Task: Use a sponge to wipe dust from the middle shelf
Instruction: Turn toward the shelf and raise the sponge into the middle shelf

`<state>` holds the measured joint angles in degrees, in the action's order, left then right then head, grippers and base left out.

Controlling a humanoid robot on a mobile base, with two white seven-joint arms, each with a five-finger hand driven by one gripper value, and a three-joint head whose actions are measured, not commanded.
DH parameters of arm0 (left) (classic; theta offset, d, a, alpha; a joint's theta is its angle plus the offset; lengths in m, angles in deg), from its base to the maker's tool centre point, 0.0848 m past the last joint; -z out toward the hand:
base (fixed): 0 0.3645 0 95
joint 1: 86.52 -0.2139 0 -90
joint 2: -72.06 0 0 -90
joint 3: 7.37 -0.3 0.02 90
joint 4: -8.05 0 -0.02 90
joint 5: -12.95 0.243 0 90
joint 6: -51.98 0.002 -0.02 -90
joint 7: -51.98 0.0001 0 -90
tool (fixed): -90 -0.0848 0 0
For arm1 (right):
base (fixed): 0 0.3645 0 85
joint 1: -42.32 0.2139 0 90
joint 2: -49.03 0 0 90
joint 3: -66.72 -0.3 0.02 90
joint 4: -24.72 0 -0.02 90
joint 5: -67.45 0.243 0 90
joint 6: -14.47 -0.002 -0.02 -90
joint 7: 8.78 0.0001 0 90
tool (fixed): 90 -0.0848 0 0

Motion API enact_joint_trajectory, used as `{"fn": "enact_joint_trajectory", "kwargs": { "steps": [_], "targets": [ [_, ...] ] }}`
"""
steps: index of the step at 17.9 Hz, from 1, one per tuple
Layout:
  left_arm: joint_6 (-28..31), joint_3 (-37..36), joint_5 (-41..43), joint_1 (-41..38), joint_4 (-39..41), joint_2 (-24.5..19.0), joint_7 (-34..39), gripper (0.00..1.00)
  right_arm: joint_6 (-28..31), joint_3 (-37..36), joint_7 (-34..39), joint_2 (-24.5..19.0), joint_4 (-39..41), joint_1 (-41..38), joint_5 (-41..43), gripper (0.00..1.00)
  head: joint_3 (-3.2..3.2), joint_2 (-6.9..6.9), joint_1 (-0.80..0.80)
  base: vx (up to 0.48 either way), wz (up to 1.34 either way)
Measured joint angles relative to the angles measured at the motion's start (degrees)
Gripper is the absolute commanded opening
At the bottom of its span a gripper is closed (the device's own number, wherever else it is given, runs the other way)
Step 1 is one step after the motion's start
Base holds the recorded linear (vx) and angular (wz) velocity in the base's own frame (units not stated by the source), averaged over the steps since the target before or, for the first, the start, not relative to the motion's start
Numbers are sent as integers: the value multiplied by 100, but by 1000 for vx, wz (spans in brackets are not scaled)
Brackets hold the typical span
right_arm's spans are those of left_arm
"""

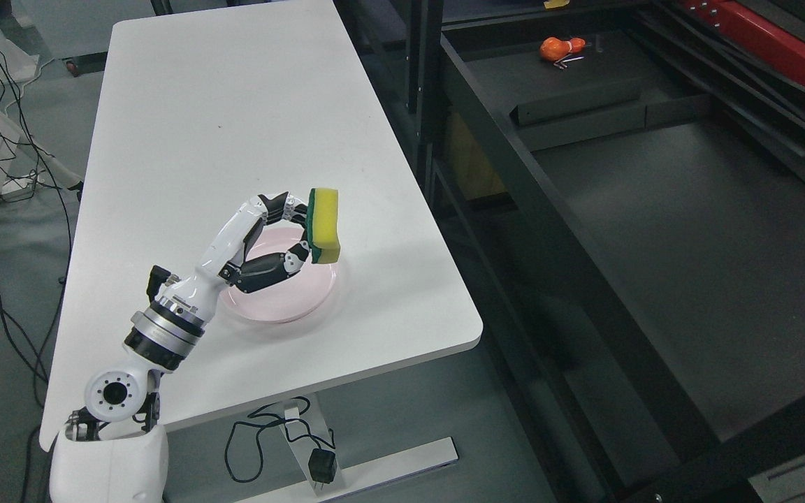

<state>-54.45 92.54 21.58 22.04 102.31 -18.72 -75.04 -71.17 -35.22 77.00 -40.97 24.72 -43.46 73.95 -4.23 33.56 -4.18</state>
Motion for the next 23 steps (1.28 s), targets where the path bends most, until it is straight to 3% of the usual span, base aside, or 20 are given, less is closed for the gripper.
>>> {"fn": "enact_joint_trajectory", "kwargs": {
  "steps": [23],
  "targets": [
    [158,-133,-159,50,212,70,-110,0,0,0,0,0,0,-1,0,100,0,0,0,-189,-518]
  ]
}}
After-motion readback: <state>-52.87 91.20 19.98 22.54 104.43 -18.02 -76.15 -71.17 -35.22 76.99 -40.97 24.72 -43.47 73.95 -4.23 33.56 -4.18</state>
